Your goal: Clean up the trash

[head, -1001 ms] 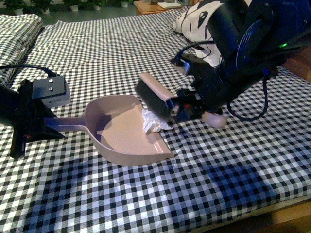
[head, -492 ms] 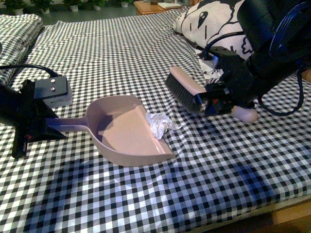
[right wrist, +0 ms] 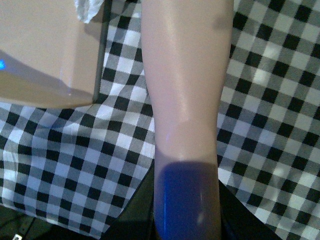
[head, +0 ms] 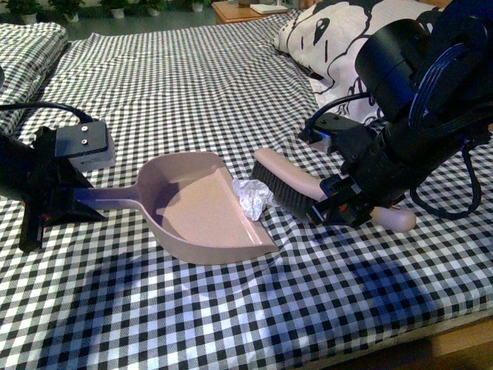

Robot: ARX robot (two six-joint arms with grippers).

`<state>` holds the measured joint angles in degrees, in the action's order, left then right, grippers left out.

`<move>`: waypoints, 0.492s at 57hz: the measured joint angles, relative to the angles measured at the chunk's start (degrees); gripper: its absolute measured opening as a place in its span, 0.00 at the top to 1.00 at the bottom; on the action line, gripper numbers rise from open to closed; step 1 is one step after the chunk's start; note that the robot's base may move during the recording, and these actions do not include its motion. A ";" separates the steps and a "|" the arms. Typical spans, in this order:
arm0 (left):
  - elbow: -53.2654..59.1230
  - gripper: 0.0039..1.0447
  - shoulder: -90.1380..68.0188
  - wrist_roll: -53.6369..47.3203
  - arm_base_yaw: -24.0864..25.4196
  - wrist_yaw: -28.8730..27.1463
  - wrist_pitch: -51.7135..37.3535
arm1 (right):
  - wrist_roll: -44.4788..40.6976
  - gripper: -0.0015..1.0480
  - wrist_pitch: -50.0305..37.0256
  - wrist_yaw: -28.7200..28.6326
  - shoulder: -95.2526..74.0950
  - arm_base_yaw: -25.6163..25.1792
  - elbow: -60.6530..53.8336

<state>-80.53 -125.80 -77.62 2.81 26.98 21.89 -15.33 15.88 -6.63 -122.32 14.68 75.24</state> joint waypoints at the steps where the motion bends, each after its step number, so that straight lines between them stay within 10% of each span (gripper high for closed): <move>1: 0.00 0.74 0.00 0.02 0.00 0.02 0.00 | -0.24 0.82 0.00 -0.11 0.00 0.20 -0.22; 28: -0.02 0.74 0.00 0.35 -0.37 -0.02 0.22 | 0.42 0.82 -0.85 -15.89 4.57 4.13 -3.76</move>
<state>-80.55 -125.80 -77.28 2.44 26.96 22.11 -14.92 15.03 -22.52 -117.75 18.81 71.48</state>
